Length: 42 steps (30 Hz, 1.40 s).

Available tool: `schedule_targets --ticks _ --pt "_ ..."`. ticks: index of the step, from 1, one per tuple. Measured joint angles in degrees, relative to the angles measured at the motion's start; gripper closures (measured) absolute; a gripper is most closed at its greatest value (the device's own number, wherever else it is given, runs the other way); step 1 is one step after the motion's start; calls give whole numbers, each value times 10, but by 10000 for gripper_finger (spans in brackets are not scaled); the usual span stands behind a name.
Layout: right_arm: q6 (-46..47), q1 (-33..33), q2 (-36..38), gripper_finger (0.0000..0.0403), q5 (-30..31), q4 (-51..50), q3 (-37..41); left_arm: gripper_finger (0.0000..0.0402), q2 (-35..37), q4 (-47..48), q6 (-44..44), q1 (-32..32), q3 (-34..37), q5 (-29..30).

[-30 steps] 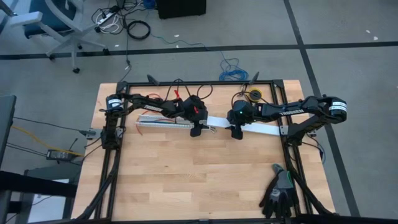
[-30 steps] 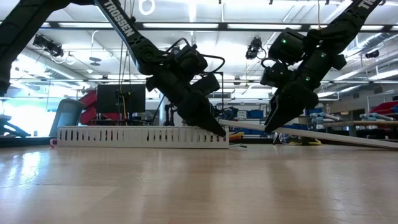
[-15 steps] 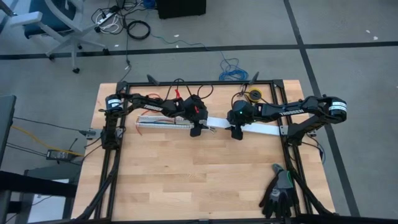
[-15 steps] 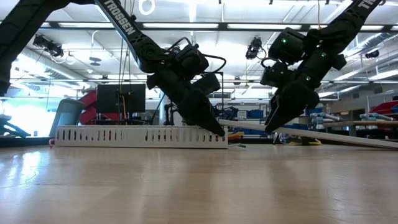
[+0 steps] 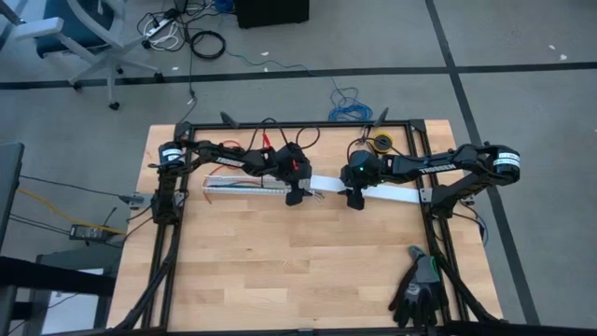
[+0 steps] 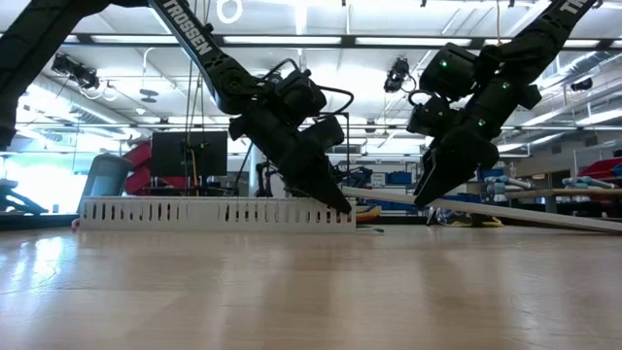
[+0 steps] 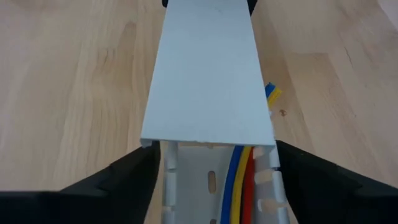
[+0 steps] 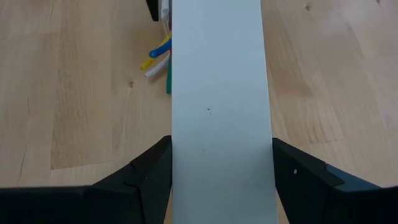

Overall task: Ziptie cables
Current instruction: Close the white cable duct

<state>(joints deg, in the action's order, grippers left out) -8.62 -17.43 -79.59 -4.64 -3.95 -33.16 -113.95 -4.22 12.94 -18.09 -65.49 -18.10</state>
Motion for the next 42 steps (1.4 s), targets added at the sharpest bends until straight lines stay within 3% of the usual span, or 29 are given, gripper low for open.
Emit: schedule_targets --ticks 5,20,42 --pt "0 0 0 170 1 0 0 67 0 -3 -12 1 0 1" --pt "1 0 0 170 1 5 0 67 20 19 -11 6 13 8" --pt "1 0 0 170 1 16 0 72 17 -28 -11 9 30 25"
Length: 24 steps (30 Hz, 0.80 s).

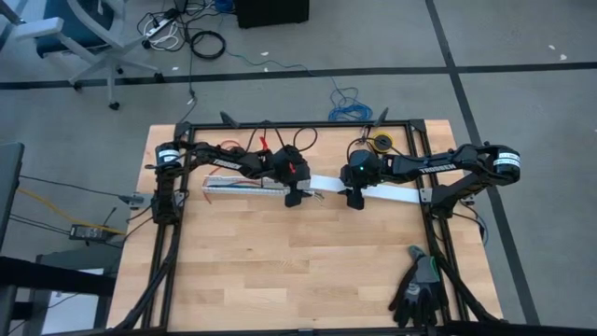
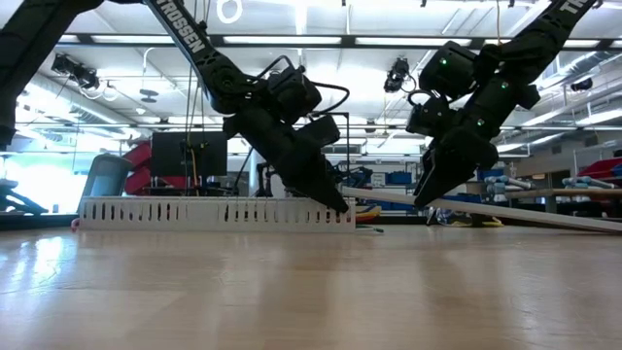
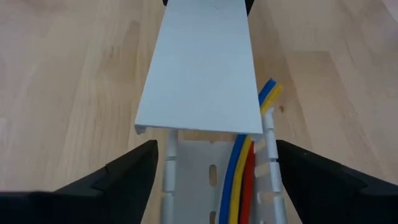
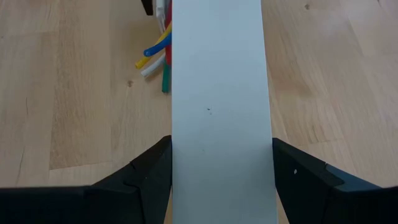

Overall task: Ziptie cables
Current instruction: Close the white cable duct

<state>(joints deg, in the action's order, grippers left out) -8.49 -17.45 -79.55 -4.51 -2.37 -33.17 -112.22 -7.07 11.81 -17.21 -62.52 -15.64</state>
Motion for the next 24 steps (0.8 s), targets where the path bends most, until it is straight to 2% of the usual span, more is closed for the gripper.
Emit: schedule_targets --ticks 14,24 --pt "-7 0 0 170 -3 1 0 151 0 3 0 0 0 0" --pt "-19 -2 0 170 -8 0 0 160 0 5 -1 0 -1 0"
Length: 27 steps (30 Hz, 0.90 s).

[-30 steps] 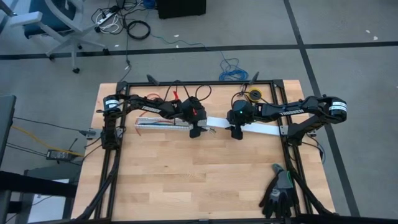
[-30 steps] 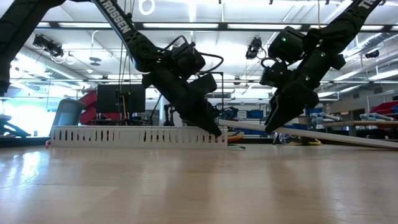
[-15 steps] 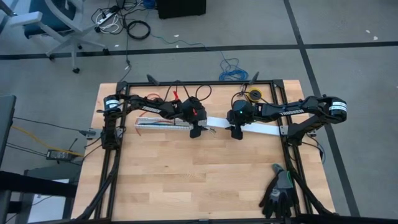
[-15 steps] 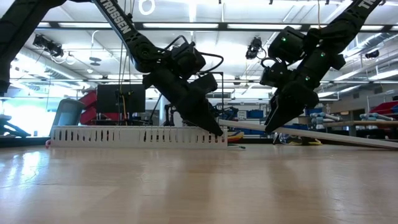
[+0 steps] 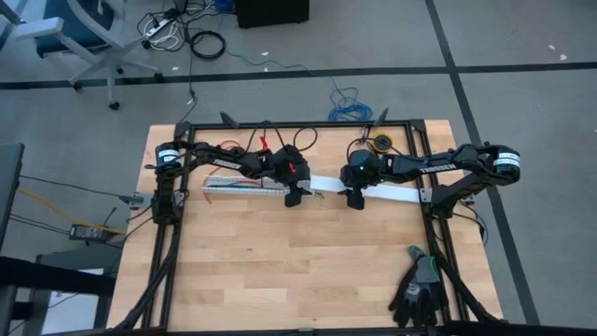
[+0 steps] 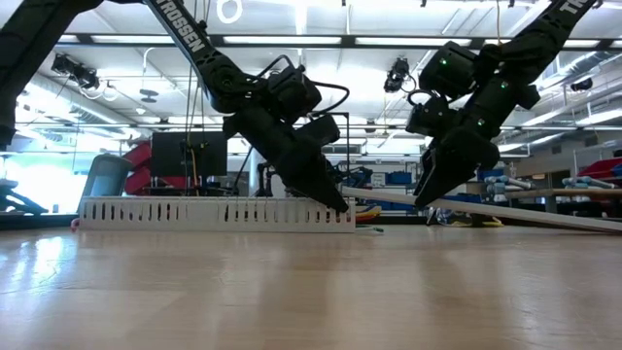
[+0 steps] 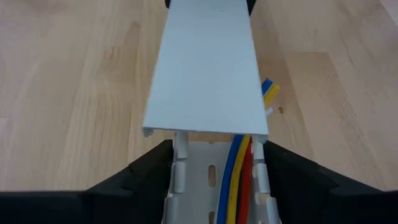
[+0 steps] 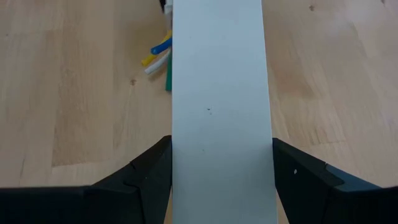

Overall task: Ziptie cables
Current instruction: Close the white cable duct

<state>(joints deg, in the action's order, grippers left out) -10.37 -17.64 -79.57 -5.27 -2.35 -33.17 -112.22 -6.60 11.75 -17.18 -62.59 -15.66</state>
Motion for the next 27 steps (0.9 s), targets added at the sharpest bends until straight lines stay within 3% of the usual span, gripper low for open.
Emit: schedule_targets --ticks 14,27 --pt "-1 -8 -62 170 -19 -1 -23 161 0 5 -2 1 0 0" --pt "-5 -30 -2 170 -60 -40 -47 161 0 6 0 1 0 0"
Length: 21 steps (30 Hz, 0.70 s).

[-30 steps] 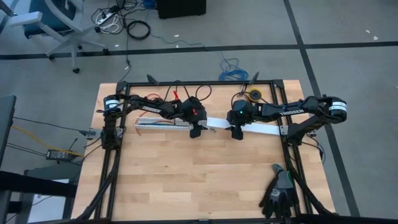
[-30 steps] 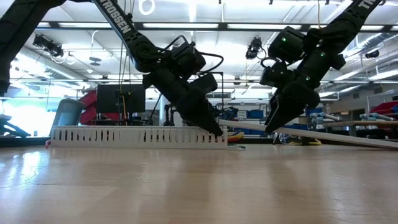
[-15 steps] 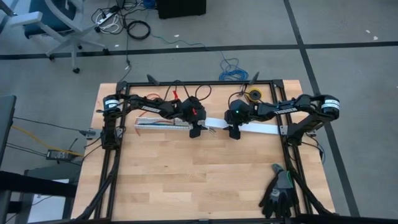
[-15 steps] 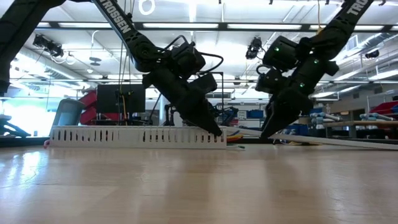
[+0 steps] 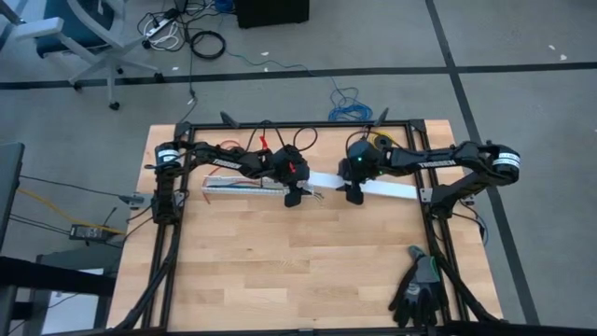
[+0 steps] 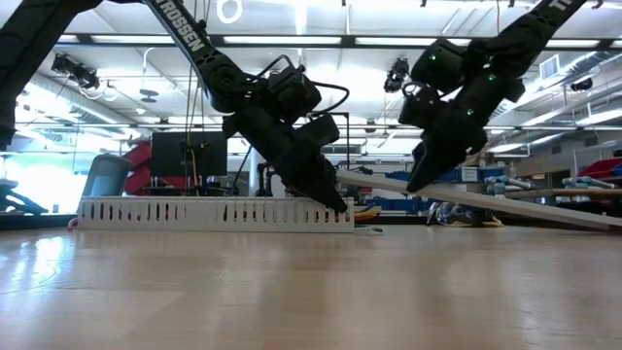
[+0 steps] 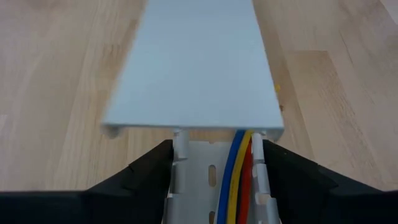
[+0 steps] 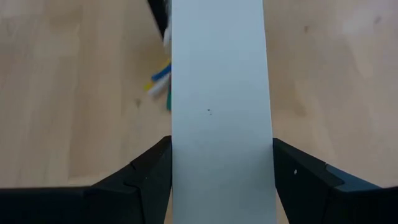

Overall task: Ziptie cables
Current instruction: Close the white cable duct

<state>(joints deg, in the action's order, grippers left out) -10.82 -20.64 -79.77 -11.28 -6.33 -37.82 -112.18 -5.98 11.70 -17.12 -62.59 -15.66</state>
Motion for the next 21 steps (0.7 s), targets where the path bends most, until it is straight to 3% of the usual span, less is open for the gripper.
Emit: schedule_targets --ticks 21 --pt "3 3 -17 170 -9 -31 0 161 0 -4 0 0 0 0"
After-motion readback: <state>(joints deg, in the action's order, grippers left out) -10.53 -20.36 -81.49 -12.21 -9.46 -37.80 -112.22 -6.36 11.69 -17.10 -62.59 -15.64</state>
